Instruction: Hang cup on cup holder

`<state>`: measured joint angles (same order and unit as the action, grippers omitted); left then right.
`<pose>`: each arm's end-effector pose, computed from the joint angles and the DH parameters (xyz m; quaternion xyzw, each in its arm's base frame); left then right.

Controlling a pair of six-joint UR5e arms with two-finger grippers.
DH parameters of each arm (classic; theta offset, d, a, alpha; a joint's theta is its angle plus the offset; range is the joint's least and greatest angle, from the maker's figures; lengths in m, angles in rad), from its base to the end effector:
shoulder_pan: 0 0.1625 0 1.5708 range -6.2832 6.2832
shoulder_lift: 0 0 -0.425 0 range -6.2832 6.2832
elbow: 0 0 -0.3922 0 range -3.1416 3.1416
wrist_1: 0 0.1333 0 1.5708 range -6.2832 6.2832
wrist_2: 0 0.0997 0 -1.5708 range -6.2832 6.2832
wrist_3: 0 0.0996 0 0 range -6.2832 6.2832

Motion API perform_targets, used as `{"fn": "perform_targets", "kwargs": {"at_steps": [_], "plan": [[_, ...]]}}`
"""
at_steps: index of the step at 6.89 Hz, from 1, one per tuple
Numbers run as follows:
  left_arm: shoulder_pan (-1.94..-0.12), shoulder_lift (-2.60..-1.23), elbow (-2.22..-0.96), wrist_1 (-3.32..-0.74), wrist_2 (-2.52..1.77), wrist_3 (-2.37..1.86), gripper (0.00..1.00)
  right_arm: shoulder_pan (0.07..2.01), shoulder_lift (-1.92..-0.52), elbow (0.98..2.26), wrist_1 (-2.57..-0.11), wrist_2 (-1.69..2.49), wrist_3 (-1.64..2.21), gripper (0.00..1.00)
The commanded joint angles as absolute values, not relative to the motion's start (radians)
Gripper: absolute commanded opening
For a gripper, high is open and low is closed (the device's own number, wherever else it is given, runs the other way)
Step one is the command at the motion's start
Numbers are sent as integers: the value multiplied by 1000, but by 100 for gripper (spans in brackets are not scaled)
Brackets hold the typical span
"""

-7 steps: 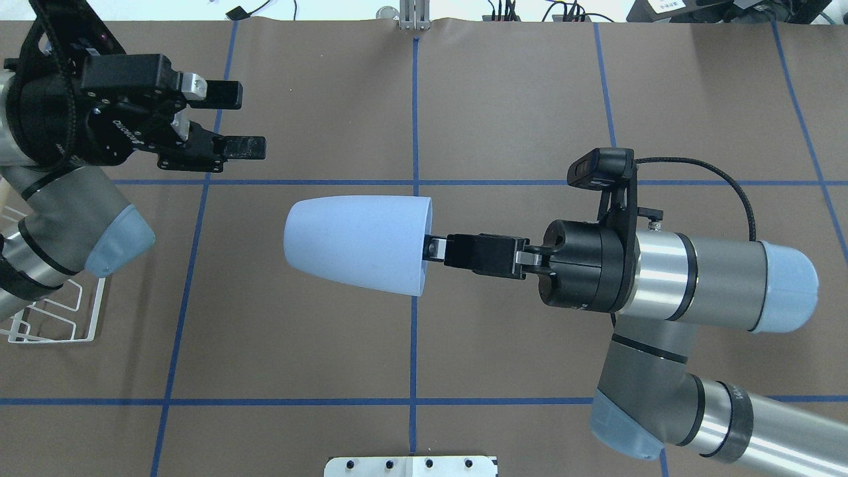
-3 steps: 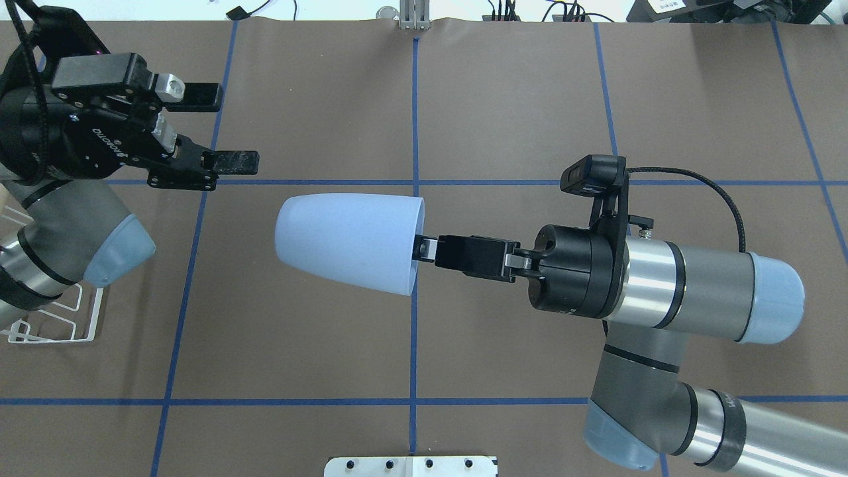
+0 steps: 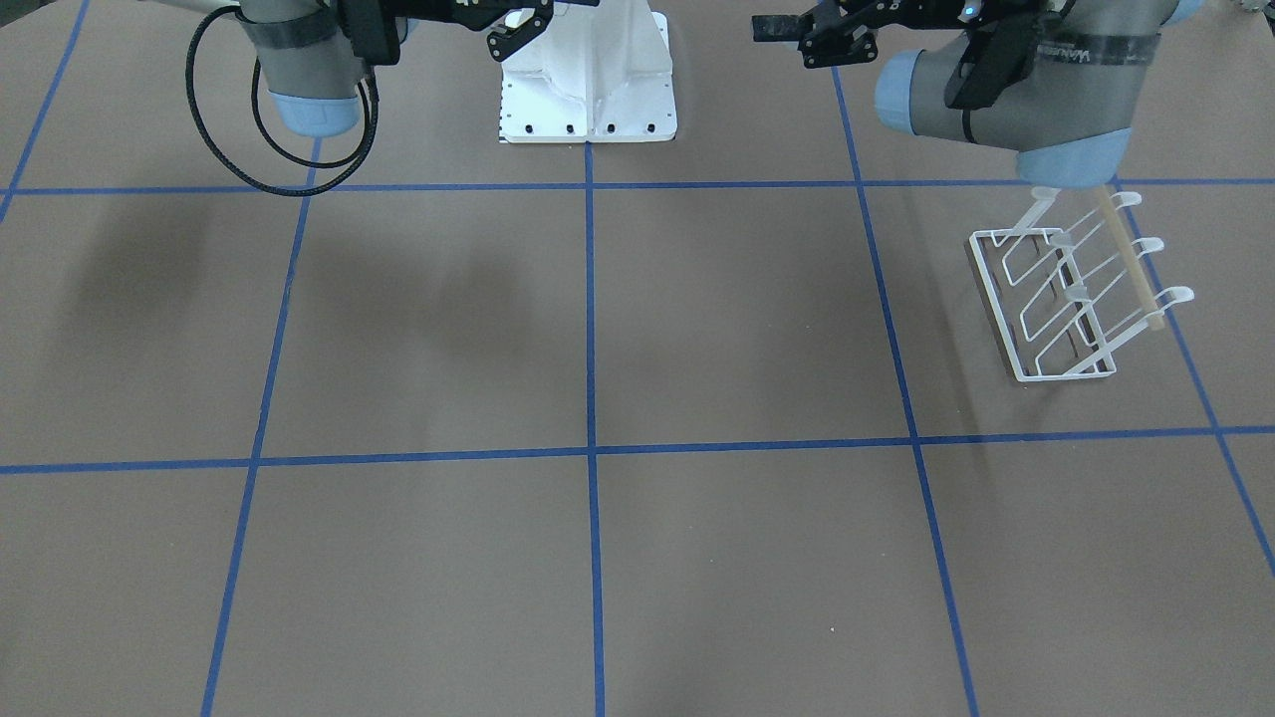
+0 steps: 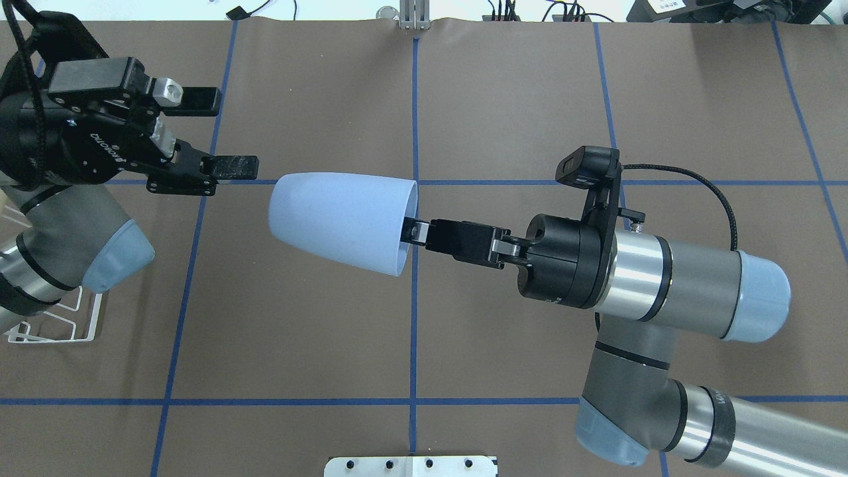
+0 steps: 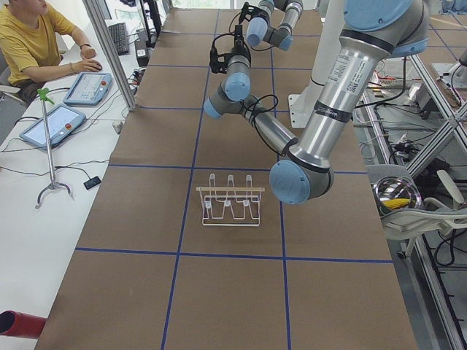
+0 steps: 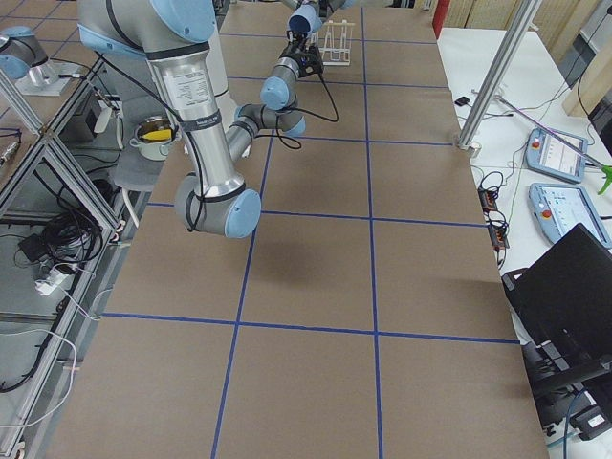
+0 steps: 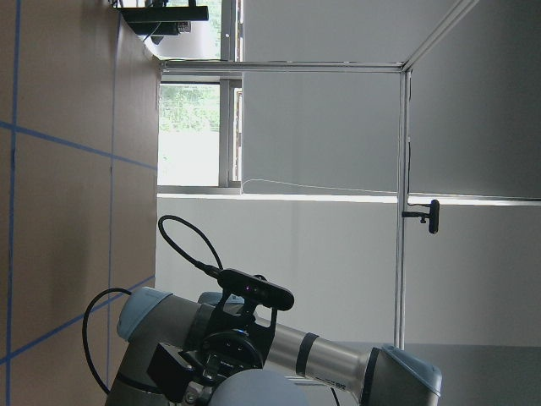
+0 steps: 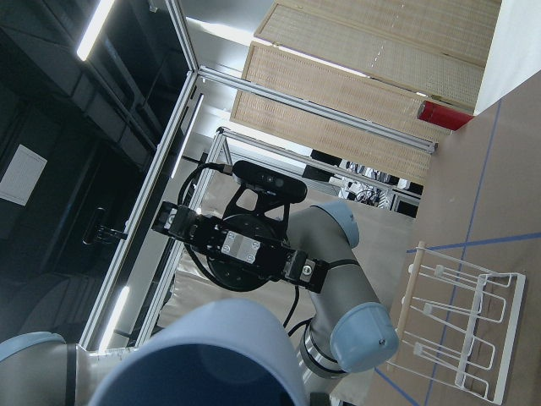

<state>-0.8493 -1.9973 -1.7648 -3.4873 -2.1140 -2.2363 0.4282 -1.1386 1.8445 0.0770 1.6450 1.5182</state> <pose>0.2433 -0.4004 0.1946 0.0049 0.9231 -0.0109 0.3844 -0.3813 -0.3124 0.1533 0.2059 -0.8996 0.0380 0.3832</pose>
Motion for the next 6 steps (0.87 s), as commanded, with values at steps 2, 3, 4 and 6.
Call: {"fn": "perform_targets", "kwargs": {"at_steps": [2, 3, 4, 6], "plan": [[-825, -1993, -1764, -3485, -2112, -2224, 98, 442, -1117, 1832, 60, 1631, 1519, 0], [-825, -1993, -1764, -3485, -2112, -2223, 98, 442, -1106, 1832, 40, 1625, 1519, 0], [-819, -1993, -1764, -3485, -2112, -2221, 98, 442, -1097, 1832, 23, 1618, 1519, 0], [-815, -1993, -1764, -3485, -2112, -2218, 98, 442, -1082, 1832, 5, 1609, 1519, 0]]}}
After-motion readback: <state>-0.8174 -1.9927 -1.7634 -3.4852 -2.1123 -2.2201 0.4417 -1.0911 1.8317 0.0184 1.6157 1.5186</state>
